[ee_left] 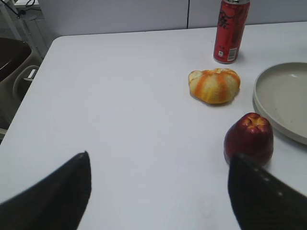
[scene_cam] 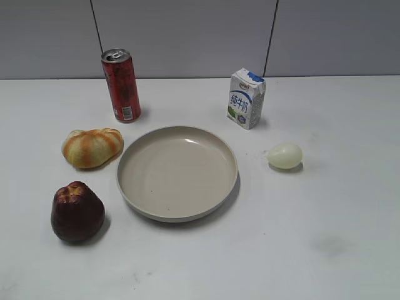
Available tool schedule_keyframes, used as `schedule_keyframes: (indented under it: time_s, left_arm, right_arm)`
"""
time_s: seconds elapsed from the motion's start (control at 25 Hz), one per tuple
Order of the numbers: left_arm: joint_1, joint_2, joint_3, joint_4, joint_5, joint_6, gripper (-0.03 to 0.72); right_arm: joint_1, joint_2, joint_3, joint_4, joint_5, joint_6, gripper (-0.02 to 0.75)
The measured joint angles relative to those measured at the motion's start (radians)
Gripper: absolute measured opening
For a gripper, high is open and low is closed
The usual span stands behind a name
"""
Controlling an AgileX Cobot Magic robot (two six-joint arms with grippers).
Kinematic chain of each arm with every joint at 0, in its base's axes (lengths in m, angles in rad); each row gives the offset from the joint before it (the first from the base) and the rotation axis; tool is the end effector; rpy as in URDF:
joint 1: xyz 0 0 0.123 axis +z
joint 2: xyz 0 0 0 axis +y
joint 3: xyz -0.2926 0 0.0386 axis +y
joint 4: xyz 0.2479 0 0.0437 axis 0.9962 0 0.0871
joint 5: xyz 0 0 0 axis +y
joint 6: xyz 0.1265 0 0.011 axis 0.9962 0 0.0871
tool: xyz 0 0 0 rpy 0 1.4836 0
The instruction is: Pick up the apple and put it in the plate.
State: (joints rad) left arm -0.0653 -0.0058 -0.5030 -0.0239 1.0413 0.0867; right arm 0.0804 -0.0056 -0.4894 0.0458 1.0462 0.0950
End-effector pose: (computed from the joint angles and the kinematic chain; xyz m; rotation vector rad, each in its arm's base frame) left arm 0.0167 -0.0037 0.2641 0.1540 2.0100 -0.0149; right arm 0.0176 0.0065 0.2594 0.0133 2.0379 0.1649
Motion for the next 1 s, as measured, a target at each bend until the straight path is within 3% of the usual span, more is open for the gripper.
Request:
schedule_keyframes:
  time_s: [0.68,1.0]
  left_arm:
    - [0.0,0.013,-0.005,-0.005,-0.007,0.0,0.647]
    - [-0.013,0.372,-0.043,-0.02,-0.237,0.0,0.647]
  right_arm:
    - [0.0,0.0,0.0,0.0,0.0,0.0,0.571]
    - [0.0,0.0,0.0,0.0,0.0,0.0,0.571]
